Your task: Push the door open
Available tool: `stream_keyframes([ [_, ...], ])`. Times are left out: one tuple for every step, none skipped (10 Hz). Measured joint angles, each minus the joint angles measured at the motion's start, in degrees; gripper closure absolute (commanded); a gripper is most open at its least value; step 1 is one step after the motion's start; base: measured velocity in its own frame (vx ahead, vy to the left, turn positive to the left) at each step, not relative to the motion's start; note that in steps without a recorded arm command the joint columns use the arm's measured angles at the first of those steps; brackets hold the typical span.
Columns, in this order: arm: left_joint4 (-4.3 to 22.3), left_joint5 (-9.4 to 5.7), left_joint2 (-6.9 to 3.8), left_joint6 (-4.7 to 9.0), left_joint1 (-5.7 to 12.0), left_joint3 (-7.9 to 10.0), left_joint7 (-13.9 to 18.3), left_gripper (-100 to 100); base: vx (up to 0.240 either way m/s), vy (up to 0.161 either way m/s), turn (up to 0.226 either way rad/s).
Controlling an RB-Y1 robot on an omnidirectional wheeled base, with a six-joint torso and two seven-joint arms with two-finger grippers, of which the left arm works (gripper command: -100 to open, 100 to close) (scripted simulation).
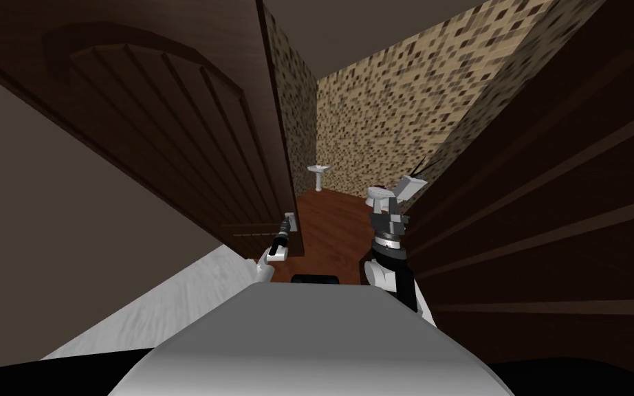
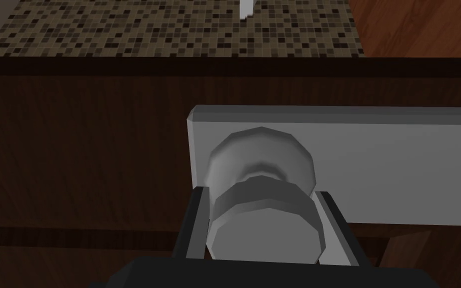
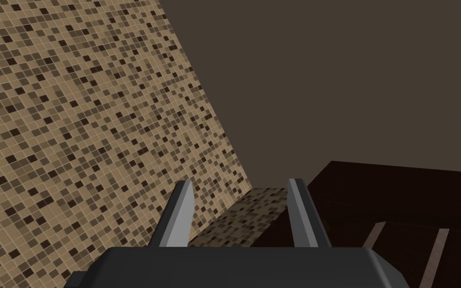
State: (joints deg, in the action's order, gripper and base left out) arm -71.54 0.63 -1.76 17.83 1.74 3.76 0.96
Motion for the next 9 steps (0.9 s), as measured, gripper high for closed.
stream_keyframes([
  [0.1,0.02,0.01,-0.07,-0.09,-0.03,0.0,100,-0.022,0.000,0.001],
  [0.2,0.03,0.04,-0.14,-0.20,-0.06,0.0,100,-0.013,-0.001,0.003],
  [0.2,0.03,0.05,-0.19,-0.29,-0.08,0.0,100,0.000,0.000,0.000],
  [0.3,0.02,0.06,-0.21,-0.32,-0.08,0.0,100,0.091,-0.041,0.031],
  [0.7,-0.10,-0.20,-0.31,-0.37,0.14,0.0,100,0.135,-0.064,0.056],
  [0.6,-0.12,-0.15,-0.49,-0.62,0.52,-0.1,100,0.149,-0.069,0.043],
  [0.3,-0.18,-0.22,-0.60,-0.93,0.90,-0.2,100,0.190,-0.085,0.054],
  [1.1,-0.28,-0.30,-0.38,-0.37,1.63,-0.4,100,0.213,-0.091,0.062],
  [0.9,-0.42,-0.45,-0.52,-0.33,2.25,-0.5,100,0.203,-0.067,0.057],
])
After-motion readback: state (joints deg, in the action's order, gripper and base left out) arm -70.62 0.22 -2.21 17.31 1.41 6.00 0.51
